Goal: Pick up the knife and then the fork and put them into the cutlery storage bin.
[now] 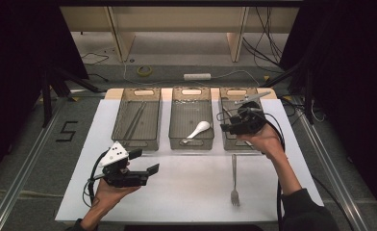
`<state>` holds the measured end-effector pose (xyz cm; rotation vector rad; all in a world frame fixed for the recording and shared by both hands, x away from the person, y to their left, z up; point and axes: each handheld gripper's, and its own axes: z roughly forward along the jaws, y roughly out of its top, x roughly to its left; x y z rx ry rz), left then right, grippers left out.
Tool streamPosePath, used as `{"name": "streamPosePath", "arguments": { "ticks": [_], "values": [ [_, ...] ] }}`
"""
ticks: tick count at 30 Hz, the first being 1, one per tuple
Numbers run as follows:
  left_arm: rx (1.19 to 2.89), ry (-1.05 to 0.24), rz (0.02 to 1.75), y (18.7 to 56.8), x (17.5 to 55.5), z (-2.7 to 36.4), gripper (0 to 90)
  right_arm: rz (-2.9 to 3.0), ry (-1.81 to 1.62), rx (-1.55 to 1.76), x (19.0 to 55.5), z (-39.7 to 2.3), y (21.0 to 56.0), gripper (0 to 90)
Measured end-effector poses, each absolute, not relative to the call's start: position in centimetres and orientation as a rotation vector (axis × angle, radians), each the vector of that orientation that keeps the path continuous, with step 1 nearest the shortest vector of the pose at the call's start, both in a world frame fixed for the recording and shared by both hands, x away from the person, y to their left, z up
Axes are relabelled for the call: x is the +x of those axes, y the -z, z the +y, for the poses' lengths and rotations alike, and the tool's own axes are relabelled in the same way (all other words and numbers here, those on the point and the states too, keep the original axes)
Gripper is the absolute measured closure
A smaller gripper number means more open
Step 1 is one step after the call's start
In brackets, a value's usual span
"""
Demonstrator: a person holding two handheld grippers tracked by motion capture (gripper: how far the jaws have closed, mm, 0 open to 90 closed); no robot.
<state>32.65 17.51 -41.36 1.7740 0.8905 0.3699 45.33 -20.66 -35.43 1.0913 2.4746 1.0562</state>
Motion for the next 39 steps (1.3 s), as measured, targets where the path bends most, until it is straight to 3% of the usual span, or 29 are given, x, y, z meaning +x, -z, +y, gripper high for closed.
{"name": "streamPosePath", "arguments": {
  "ticks": [11, 27, 39],
  "values": [
    [1.771, -0.371, 0.891, 41.4, 32.7, 17.5, 15.6, 2.491, -1.159, 1.035, 42.9, -20.6, 38.0, 59.9],
    [1.779, -0.373, 0.886, 41.4, 32.6, 17.5, 15.6, 2.568, -1.037, 0.992, 41.9, -20.6, 41.2, 88.5],
    [1.78, -0.374, 0.884, 41.3, 32.6, 17.5, 15.6, 2.639, -0.826, 0.976, 42.1, -20.0, 44.1, 90.0]
  ]
}}
